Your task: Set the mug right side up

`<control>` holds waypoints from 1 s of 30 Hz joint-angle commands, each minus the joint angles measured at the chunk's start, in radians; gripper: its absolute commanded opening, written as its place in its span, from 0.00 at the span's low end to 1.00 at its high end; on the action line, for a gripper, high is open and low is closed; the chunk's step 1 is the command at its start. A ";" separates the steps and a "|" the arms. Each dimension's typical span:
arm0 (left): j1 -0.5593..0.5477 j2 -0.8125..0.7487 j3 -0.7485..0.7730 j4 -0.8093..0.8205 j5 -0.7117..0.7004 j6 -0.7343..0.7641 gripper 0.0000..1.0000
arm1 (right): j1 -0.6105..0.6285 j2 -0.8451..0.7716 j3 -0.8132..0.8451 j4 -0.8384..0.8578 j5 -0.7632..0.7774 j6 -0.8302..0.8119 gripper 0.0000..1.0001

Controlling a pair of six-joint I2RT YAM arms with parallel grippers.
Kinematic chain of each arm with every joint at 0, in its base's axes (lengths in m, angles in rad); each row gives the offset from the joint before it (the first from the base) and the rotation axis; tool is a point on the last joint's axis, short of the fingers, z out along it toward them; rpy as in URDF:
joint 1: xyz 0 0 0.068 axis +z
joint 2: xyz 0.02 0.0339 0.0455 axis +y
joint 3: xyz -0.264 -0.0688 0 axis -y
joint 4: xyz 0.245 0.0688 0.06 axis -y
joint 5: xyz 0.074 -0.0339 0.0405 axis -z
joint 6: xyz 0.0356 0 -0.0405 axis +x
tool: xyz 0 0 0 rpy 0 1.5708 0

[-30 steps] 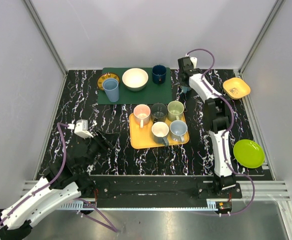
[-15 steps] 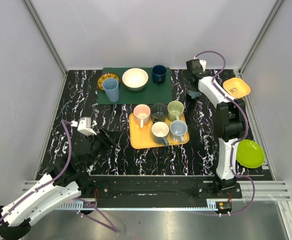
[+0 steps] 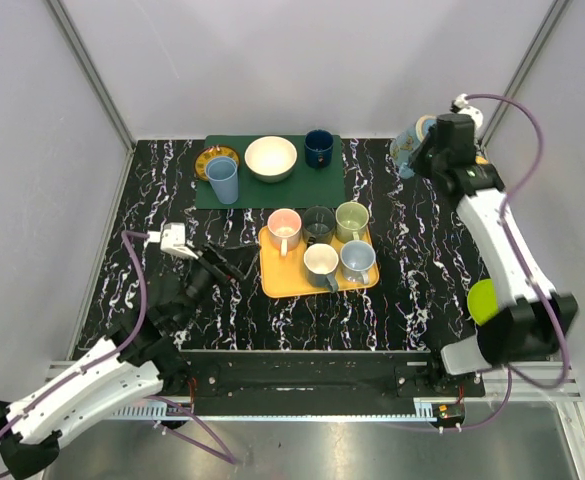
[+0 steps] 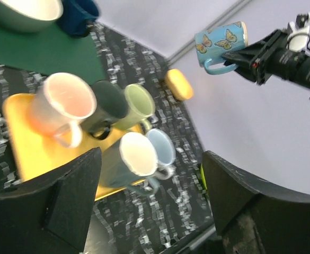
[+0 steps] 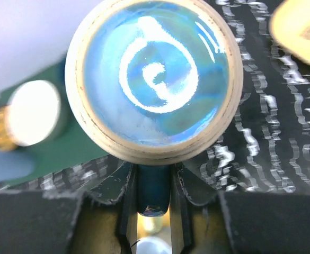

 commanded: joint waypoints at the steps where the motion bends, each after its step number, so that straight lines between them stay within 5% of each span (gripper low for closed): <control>1: 0.006 0.083 -0.006 0.314 0.152 -0.059 0.82 | 0.007 -0.309 -0.104 0.239 -0.290 0.156 0.00; 6: 0.011 0.249 0.010 0.583 0.311 -0.134 0.86 | 0.007 -0.530 -0.294 0.363 -0.590 0.285 0.00; 9: 0.014 0.353 -0.004 0.811 0.374 -0.230 0.98 | 0.010 -0.608 -0.373 0.430 -0.702 0.376 0.00; 12: 0.014 0.462 0.026 0.982 0.468 -0.290 0.99 | 0.032 -0.653 -0.410 0.435 -0.738 0.413 0.00; 30: 0.006 0.921 0.215 1.308 0.693 -0.468 0.99 | 0.163 -0.672 -0.503 0.518 -0.798 0.479 0.00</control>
